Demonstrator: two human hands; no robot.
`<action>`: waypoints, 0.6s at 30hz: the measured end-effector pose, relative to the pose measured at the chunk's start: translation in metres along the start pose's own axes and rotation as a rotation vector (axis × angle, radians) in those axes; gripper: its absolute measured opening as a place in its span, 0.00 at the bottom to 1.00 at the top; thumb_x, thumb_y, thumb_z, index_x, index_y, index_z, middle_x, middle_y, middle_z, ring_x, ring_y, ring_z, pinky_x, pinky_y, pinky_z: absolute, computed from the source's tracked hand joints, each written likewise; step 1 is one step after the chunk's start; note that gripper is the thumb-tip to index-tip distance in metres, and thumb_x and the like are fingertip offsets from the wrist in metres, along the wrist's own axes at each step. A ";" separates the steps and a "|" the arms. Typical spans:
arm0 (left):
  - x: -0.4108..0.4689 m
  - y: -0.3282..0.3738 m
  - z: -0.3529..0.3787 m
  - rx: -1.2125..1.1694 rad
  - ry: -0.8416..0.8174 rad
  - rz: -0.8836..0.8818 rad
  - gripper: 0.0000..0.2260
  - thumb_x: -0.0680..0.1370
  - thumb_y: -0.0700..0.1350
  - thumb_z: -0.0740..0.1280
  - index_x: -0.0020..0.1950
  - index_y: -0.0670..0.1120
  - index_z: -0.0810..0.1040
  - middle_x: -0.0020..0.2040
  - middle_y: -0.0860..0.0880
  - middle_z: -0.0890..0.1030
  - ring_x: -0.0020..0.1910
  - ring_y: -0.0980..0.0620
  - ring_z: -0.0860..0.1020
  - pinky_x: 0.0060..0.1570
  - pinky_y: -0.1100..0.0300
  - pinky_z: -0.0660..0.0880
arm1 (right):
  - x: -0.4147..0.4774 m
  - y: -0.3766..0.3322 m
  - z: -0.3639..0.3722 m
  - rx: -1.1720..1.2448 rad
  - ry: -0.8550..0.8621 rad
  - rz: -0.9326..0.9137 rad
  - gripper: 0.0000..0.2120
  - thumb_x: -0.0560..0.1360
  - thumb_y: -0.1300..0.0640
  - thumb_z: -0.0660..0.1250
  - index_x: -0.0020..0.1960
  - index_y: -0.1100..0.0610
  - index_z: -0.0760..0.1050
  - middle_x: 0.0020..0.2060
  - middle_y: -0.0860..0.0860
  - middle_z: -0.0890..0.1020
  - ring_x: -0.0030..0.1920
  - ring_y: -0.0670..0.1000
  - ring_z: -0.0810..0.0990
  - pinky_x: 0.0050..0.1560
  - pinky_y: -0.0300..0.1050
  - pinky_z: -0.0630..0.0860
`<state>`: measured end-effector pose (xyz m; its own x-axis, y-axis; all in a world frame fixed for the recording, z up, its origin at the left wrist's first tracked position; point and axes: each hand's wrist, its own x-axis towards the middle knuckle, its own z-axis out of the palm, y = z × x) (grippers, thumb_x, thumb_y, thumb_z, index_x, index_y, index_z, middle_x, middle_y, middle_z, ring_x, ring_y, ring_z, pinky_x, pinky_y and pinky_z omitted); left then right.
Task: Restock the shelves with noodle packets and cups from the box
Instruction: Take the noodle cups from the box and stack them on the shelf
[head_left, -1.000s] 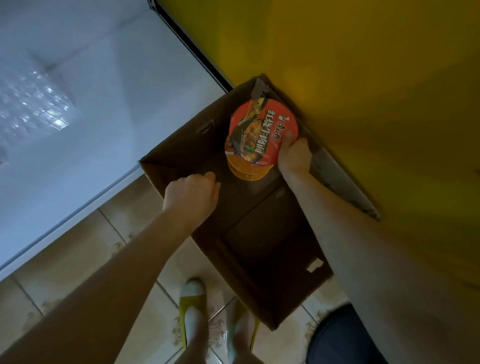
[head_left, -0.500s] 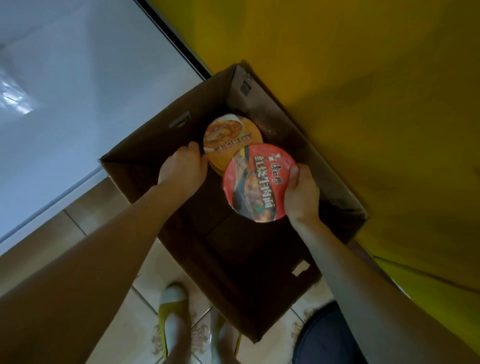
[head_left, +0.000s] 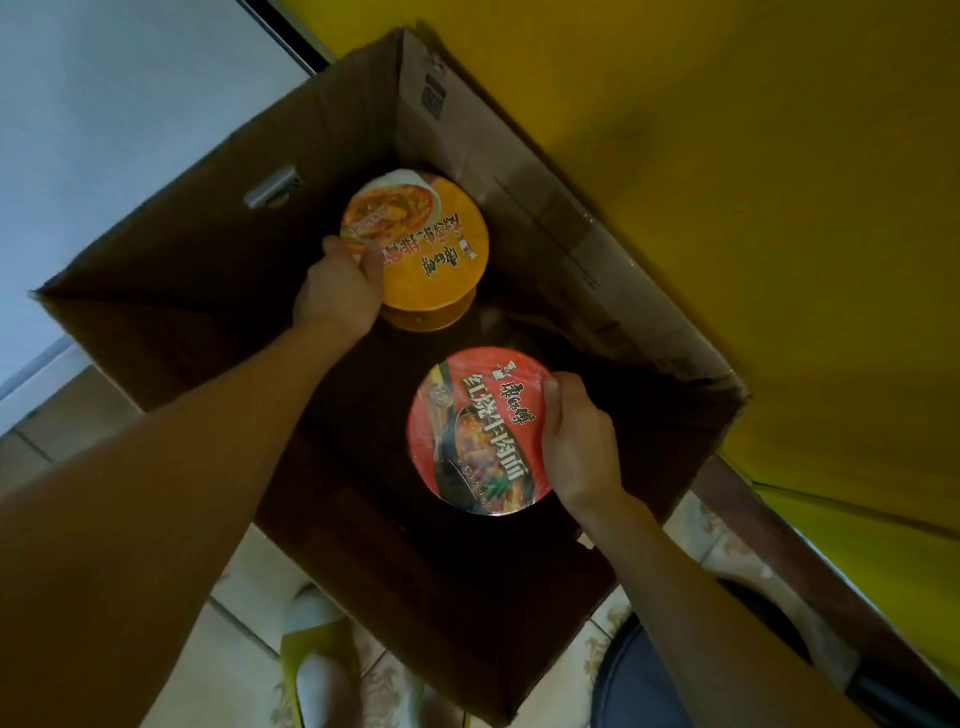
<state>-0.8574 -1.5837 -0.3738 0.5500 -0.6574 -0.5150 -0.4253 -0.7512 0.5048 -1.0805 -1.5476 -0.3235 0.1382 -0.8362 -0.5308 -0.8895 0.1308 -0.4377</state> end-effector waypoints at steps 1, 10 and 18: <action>0.001 -0.001 0.002 -0.053 0.016 0.005 0.21 0.81 0.54 0.52 0.66 0.41 0.62 0.58 0.40 0.75 0.53 0.43 0.77 0.43 0.52 0.73 | 0.000 0.001 0.001 -0.007 -0.010 0.001 0.20 0.81 0.47 0.45 0.63 0.57 0.66 0.49 0.55 0.79 0.48 0.55 0.81 0.50 0.52 0.79; -0.014 0.004 -0.011 -0.045 0.158 -0.030 0.15 0.83 0.46 0.51 0.63 0.38 0.66 0.55 0.38 0.78 0.48 0.45 0.80 0.31 0.65 0.71 | -0.010 -0.014 -0.001 -0.077 -0.032 -0.065 0.19 0.81 0.48 0.45 0.62 0.58 0.66 0.47 0.55 0.81 0.46 0.54 0.82 0.48 0.51 0.79; -0.076 0.027 -0.088 -0.179 0.125 0.019 0.15 0.83 0.48 0.48 0.60 0.38 0.67 0.47 0.44 0.77 0.37 0.53 0.76 0.31 0.64 0.70 | -0.061 -0.054 -0.045 -0.099 -0.019 -0.113 0.20 0.81 0.48 0.46 0.60 0.61 0.67 0.46 0.57 0.81 0.45 0.55 0.82 0.44 0.47 0.79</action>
<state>-0.8470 -1.5493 -0.2600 0.6326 -0.6508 -0.4198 -0.3082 -0.7089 0.6345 -1.0605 -1.5277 -0.2356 0.2475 -0.8323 -0.4961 -0.9062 -0.0177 -0.4225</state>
